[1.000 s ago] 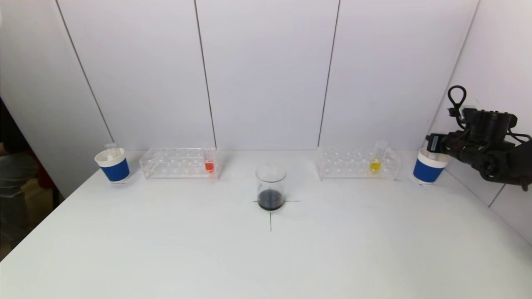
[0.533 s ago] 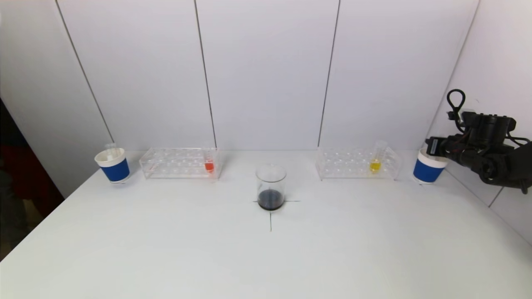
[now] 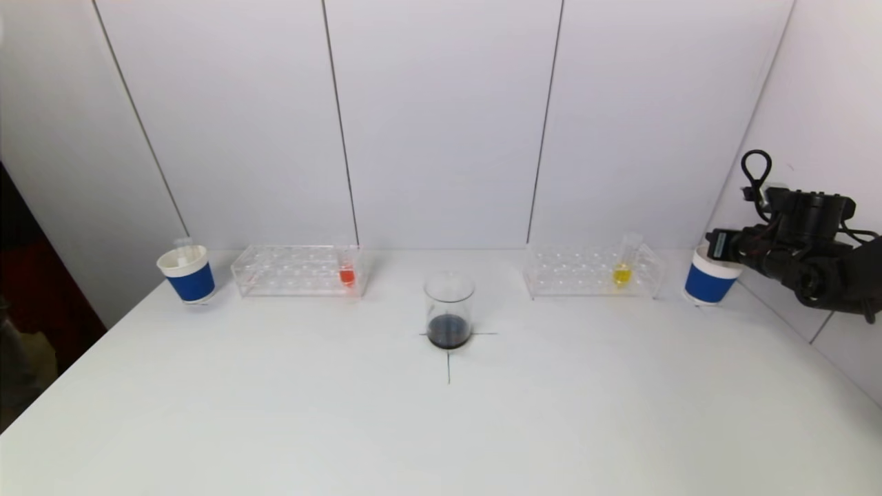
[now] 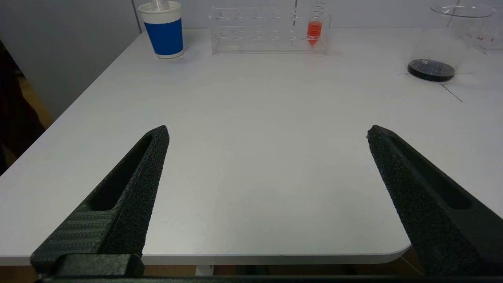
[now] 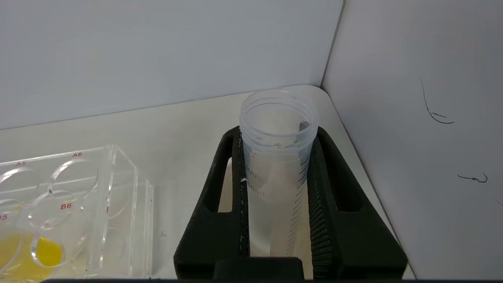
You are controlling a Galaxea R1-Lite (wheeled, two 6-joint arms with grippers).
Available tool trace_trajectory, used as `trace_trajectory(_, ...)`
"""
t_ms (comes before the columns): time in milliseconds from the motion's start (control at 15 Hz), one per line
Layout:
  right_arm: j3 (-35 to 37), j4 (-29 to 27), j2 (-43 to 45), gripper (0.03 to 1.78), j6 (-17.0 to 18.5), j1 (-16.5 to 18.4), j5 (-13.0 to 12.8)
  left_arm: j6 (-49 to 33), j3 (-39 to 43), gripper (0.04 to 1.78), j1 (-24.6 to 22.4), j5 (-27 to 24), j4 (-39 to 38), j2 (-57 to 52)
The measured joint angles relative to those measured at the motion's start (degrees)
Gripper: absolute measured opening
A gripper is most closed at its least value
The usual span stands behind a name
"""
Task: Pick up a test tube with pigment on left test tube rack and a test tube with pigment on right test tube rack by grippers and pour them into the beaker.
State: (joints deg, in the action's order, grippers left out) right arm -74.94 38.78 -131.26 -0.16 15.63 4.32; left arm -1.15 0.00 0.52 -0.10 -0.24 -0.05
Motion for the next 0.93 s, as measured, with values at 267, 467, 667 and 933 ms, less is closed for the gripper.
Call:
trace_trajectory(267, 0.4, 1.5, 0.2, 0.57, 0.3, 0.0, 0.0, 0.0, 0.0, 1.76, 0.0, 0.0, 0.0, 0.0)
trace_trajectory(467, 1.1, 4.3, 0.1, 0.87, 0.3, 0.0, 0.0, 0.0, 0.0, 1.76, 0.0, 0.0, 0.0, 0.0)
trace_trajectory(667, 1.4, 4.4, 0.1, 1.35, 0.3, 0.0, 0.0, 0.0, 0.0, 1.76, 0.0, 0.0, 0.0, 0.0)
trace_trajectory(933, 1.7, 4.4, 0.2, 1.73, 0.3, 0.0, 0.0, 0.0, 0.0, 1.76, 0.0, 0.0, 0.0, 0.0)
